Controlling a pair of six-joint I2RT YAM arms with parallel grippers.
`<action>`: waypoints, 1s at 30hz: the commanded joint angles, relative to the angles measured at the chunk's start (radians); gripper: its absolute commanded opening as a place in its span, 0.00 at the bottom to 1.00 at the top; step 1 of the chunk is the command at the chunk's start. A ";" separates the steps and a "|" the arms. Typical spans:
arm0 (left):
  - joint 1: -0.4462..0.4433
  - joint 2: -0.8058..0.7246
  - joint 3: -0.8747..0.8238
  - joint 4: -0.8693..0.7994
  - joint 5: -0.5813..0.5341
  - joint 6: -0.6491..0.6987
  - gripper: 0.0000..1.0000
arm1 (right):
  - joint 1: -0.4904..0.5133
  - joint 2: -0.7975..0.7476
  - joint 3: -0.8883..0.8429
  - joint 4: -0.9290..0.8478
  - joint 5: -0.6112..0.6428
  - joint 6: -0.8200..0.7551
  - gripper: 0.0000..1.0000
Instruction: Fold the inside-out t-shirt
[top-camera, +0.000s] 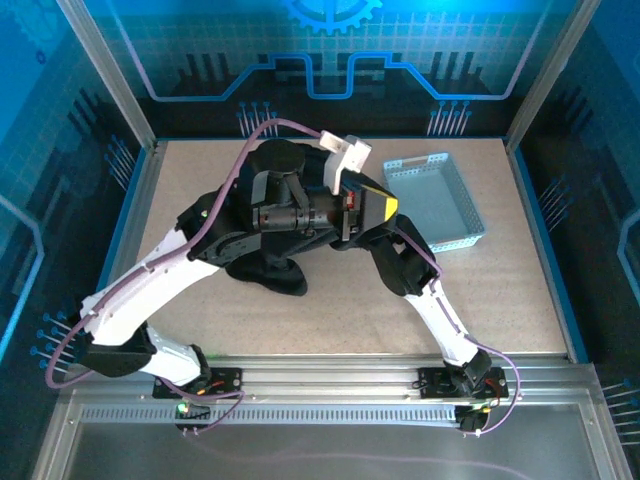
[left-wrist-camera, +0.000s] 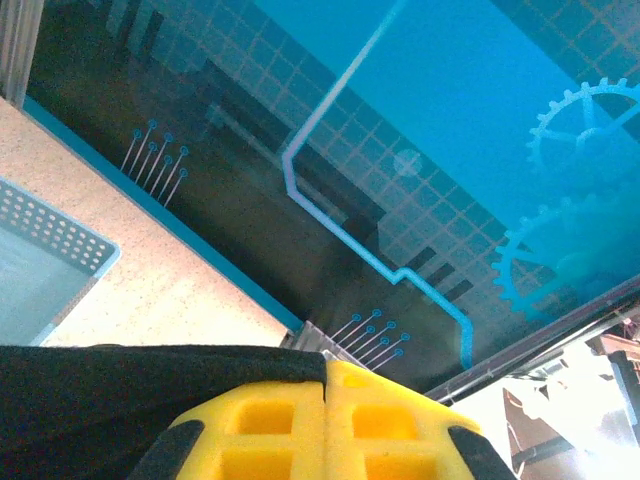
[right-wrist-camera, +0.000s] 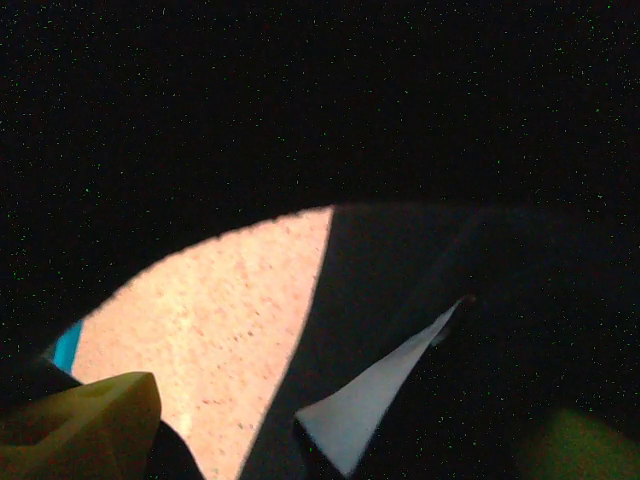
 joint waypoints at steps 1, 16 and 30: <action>-0.027 0.004 0.026 0.099 0.138 0.004 0.00 | -0.025 0.052 0.049 -0.068 -0.018 0.035 0.89; -0.033 -0.002 -0.034 0.108 0.122 0.008 0.00 | -0.081 0.093 0.102 0.034 -0.128 0.095 0.78; 0.292 -0.175 -0.265 0.041 -0.109 -0.048 0.00 | -0.118 -0.240 -0.448 0.305 -0.077 0.023 0.71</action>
